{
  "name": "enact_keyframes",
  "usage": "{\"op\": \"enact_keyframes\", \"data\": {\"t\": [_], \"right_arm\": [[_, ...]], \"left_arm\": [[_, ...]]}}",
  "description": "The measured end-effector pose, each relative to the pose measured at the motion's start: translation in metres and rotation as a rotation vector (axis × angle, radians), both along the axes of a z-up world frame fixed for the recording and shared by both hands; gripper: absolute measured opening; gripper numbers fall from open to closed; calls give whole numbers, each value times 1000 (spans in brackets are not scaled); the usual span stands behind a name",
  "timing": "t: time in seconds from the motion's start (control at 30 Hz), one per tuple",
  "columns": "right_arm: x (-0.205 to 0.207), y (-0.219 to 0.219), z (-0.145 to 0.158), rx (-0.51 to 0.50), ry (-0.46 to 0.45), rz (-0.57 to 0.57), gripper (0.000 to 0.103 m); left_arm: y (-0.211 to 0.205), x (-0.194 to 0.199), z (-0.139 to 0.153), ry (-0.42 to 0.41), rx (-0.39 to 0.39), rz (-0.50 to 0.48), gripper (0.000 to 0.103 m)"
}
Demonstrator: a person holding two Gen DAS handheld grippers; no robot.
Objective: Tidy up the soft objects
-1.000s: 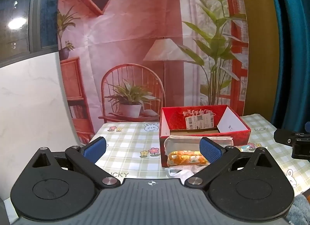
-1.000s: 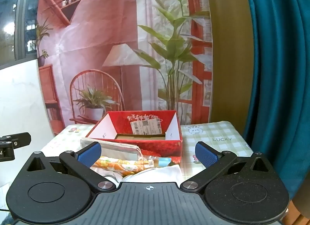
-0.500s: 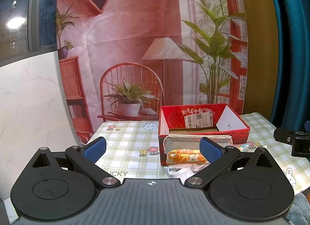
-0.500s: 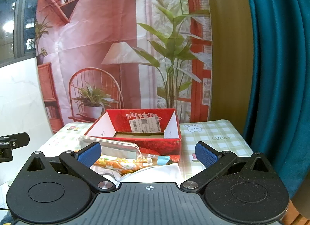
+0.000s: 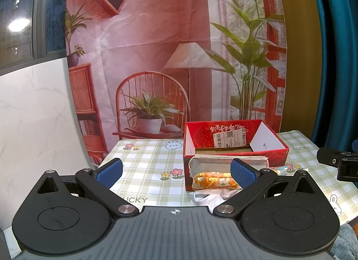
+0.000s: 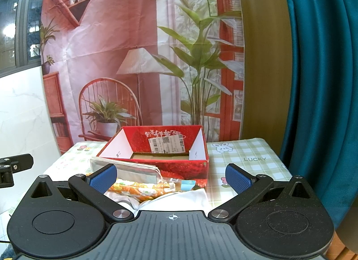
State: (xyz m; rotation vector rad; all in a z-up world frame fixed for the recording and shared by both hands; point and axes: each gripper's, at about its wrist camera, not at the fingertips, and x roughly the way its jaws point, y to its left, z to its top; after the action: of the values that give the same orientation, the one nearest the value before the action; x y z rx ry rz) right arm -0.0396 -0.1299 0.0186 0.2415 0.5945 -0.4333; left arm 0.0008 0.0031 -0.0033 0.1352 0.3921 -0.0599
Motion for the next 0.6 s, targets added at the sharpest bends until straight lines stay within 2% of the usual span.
{"op": "enact_keyframes", "data": {"t": [0.6], "right_arm": [[0, 0, 0, 3, 4, -3, 103]], "left_arm": [[0, 0, -1, 2, -2, 0, 103]]}}
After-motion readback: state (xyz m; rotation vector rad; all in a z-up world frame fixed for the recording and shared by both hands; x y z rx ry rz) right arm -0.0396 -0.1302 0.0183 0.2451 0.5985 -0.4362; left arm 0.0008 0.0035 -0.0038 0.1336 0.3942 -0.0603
